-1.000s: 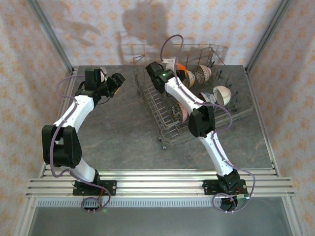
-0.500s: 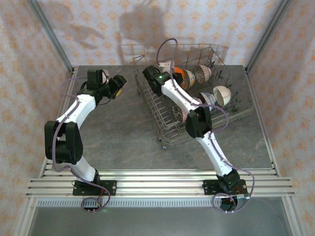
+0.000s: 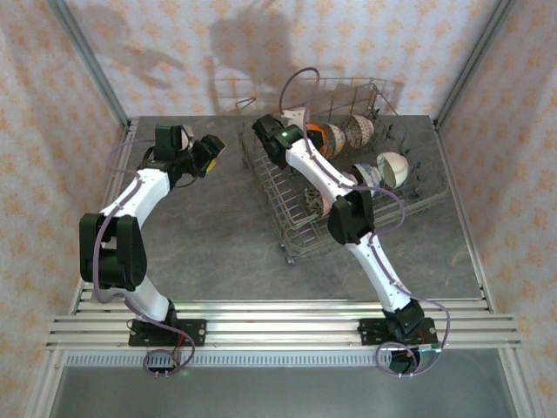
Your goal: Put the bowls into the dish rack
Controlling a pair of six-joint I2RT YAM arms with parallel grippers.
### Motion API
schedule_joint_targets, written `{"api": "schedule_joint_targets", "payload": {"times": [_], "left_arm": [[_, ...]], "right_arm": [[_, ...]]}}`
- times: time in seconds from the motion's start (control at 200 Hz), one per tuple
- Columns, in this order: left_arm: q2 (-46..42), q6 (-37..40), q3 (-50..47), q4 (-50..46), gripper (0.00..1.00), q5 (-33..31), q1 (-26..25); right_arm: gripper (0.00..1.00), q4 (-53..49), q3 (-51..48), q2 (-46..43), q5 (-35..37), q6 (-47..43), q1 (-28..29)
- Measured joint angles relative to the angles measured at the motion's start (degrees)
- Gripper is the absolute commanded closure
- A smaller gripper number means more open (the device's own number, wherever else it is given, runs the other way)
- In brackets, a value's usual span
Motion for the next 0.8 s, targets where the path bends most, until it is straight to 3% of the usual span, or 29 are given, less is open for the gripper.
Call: {"api": "schedule_joint_targets", "payload": {"times": [0.155,0.35,0.535,0.801], "left_arm": [[0.00,0.00,-0.35,-0.24,0.34,0.02,0.00],[-0.04,0.22,-0.35,-0.68,0.33,0.20,-0.33],[-0.83,1.81,-0.35,-2.19,0.33,0.02,-1.99],[-5.64,6.60,1.27,-6.62,0.32,-2.29,-5.86]], "right_arm": [[0.70,-1.14,0.00,0.00,-3.13,1.79,0.00],[0.48,-1.49,0.00,0.00,-6.14,2.71,0.00],[0.37,-1.31,0.00,-0.02,-8.20,1.66,-0.02],[0.30,-0.83,-1.99,-2.84,-10.16,-0.74,-0.37]]}}
